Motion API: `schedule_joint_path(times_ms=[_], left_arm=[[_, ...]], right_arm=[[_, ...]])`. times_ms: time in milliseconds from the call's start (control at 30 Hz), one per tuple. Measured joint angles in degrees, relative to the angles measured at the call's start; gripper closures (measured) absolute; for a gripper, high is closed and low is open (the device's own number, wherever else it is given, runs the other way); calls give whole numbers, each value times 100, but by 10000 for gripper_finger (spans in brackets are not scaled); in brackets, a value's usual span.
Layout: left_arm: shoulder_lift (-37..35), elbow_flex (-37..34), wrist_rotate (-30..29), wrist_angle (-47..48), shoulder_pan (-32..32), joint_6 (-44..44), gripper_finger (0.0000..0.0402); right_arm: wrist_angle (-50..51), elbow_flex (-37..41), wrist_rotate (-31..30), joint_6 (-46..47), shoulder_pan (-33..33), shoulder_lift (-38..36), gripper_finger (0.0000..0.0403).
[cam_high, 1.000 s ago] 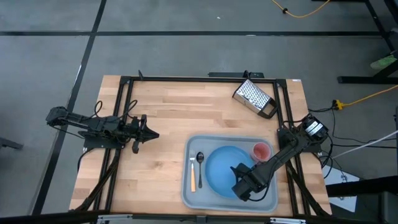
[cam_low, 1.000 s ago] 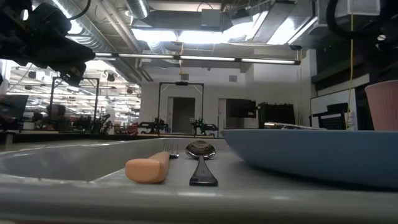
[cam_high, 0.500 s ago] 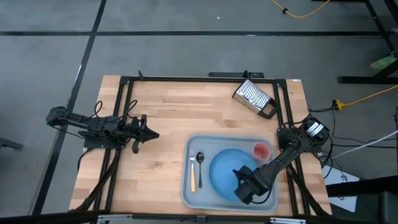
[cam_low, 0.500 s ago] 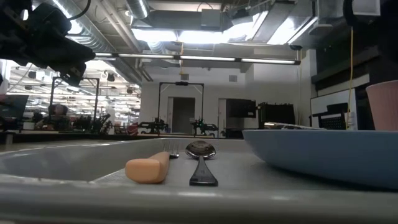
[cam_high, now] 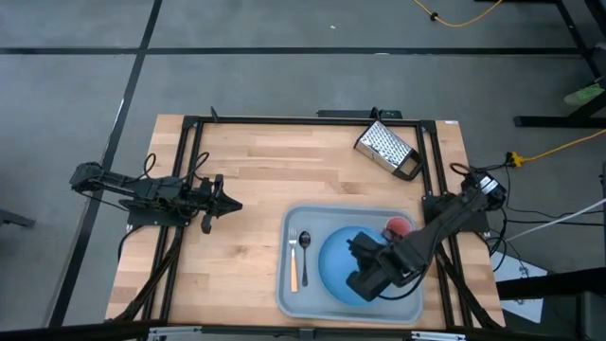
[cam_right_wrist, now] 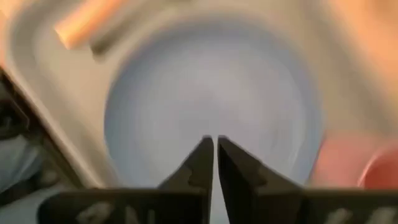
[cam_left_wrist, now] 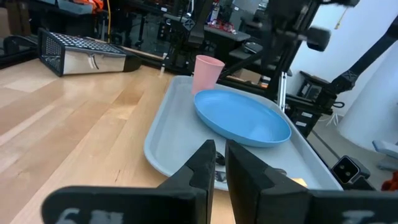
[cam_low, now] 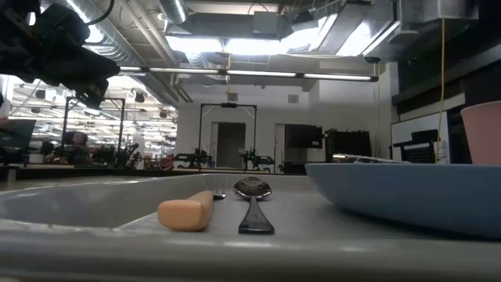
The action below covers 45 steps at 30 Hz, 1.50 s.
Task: Pick and place plate/cup/fork/spoon on tray
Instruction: Adjust the pink cup on the gray tray
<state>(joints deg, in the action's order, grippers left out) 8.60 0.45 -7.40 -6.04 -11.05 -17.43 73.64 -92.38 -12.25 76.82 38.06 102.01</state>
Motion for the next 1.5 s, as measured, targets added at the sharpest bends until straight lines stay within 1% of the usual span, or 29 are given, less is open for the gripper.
schedule_joint_path(times_ms=[100, 133, 167, 233, 367, 400, 567, 700, 800, 933, 1133, 1267, 1500], left_arm=[[0, 0, 0, 4, -1, 0, 370], [0, 0, 0, -1, 0, 0, 370], [0, 0, 0, -6, 0, 2, 370], [0, 0, 0, 3, 0, 1, 370], [0, 0, 1, -4, -1, 1, 370], [0, 0, 1, -1, -1, 1, 370], [0, 0, 0, -2, -2, 0, 370], [0, 0, 0, 0, 0, 0, 370], [0, 0, 0, 0, -1, 0, 370], [0, 0, 0, 0, -1, 0, 370], [0, 0, 2, 0, -2, 0, 370], [0, 0, 0, 0, -2, 1, 370], [0, 0, 0, 0, -2, 0, 370]], right_arm=[[-361, -79, -1321, -1347, 54, -38, 373], [-452, -81, -1569, -1574, 72, -61, 373], [-502, -83, -1680, -1654, 79, -90, 373], [-423, -89, -1522, -1653, 31, -109, 372], [-61, 211, -562, -1217, -192, -209, 371], [-7, 332, -404, -1065, -240, -286, 371], [-56, 1375, 68, -598, -424, -846, 371], [-652, 2250, 384, -533, -527, -1313, 371], [-1239, 2778, 454, -656, -555, -1593, 371], [-1390, 3192, 590, -643, -562, -1784, 371], [-1259, 3254, 456, -689, -562, -1858, 371], [-1007, 3254, 456, -669, -562, -1858, 371], [-849, 3254, 546, -660, -562, -1858, 371]])
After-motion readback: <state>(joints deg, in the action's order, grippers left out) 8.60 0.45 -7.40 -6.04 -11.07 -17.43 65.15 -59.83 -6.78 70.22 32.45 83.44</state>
